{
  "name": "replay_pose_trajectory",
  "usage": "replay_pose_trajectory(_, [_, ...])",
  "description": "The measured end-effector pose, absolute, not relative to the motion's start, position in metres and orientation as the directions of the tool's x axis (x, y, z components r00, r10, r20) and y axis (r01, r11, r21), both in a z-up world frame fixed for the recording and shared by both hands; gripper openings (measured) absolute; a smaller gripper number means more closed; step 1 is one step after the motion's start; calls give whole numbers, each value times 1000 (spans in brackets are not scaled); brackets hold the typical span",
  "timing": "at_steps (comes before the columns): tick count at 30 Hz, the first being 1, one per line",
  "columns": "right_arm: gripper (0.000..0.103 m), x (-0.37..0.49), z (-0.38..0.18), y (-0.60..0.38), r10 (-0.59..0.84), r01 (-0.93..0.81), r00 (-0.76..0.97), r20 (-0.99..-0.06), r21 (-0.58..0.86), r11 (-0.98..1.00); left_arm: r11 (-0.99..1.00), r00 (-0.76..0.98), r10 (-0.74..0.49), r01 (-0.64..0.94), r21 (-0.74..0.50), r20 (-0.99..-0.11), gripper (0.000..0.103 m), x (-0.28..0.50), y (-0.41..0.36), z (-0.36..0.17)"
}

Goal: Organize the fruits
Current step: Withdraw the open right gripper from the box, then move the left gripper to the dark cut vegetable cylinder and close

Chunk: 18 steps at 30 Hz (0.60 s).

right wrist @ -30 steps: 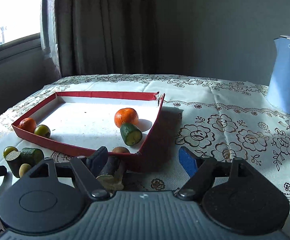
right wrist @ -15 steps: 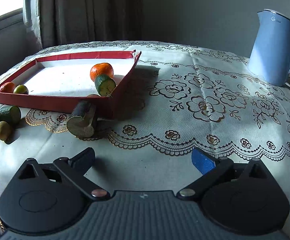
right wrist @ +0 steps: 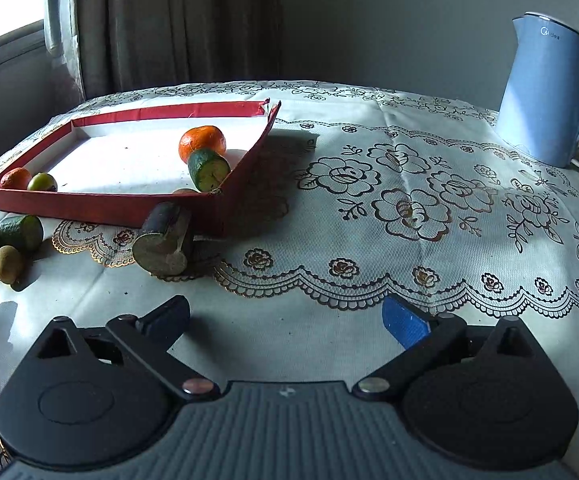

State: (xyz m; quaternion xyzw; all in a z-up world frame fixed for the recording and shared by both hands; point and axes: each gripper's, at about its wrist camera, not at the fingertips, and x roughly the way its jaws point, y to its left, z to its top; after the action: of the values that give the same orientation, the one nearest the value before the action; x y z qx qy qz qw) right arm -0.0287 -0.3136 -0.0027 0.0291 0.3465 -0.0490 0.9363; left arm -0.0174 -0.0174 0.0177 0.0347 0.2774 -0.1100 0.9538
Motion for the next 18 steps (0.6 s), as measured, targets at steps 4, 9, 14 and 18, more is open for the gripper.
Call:
replay_pose_trajectory(4, [103,-28,-2,-314,-71,111,755,-652,21,994,967,818,-214,254,2,-534,78,-12,-26,15])
replay_pose_trajectory(9, [103,-28,-2,-314,-70,111,755,-651,22,994,976,827,-197,218,-22,-526,75,-2,-25,14])
replay_pose_trajectory(14, [103,-28,-2,-314,-71,111,755,-652,21,994,983,826,-160,181,-15,-541,67,8,-23,11])
replay_pose_trajectory(18, [103,-28,-2,-313,-69,111,756,-651,23,994,985,825,-156,168,-28,-543,65,13,-22,10])
